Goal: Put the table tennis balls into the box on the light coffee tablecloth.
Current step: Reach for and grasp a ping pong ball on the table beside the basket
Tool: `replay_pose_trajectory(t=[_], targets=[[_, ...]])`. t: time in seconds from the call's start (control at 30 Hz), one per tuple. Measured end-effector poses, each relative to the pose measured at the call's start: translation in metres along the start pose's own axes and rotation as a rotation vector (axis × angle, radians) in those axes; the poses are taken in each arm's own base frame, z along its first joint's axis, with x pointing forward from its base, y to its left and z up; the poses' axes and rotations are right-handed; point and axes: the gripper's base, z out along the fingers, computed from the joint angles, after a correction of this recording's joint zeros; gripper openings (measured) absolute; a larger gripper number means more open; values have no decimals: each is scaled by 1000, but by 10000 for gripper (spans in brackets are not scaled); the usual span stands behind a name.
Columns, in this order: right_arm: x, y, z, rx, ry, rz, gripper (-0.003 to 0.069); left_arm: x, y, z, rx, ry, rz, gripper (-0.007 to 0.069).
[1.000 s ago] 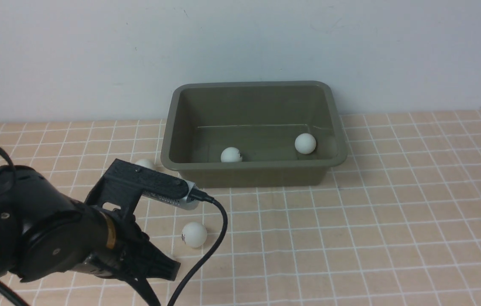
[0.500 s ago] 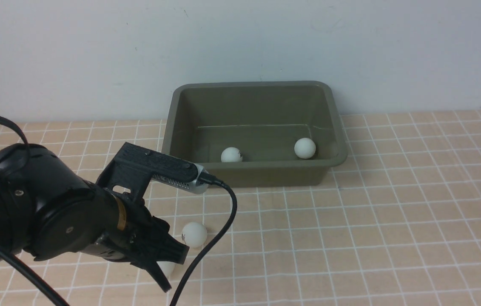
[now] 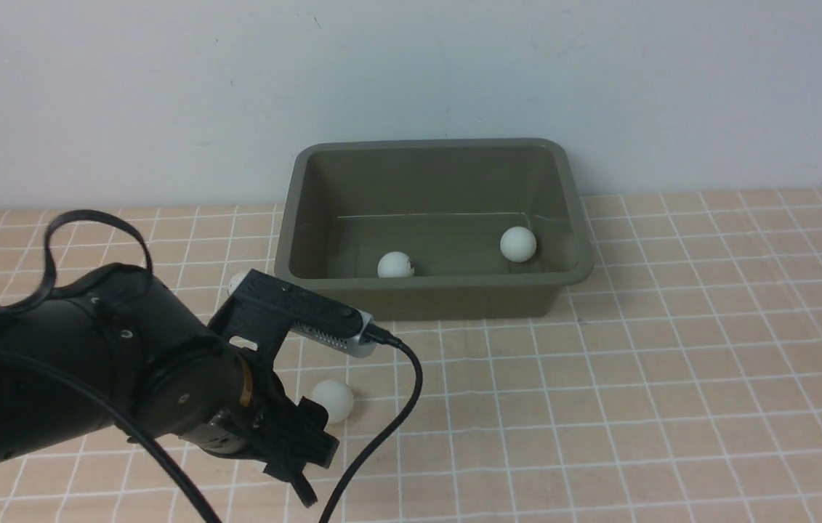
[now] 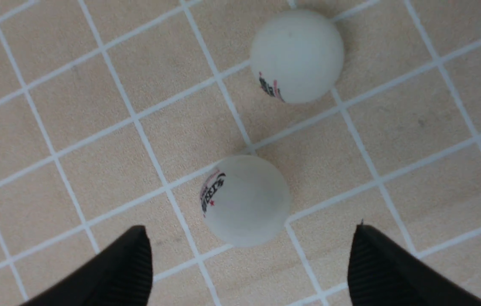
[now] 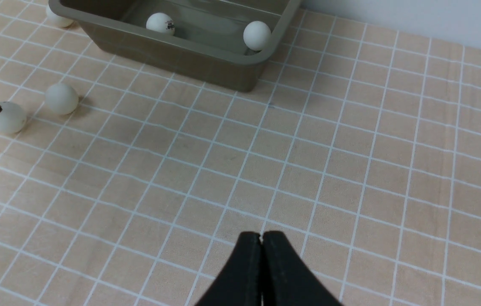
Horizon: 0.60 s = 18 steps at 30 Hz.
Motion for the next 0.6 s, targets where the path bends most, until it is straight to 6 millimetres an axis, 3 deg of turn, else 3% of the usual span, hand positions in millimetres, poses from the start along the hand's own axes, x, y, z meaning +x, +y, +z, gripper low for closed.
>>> replay_pose_trajectory(t=[0.23,0.6], targets=[[0,0,0,0,0,0,-15,-2,4,21,-14,18,10,519],[0,0,0,0,0,0,-15,-5,6,32,-4,11,-9,519]])
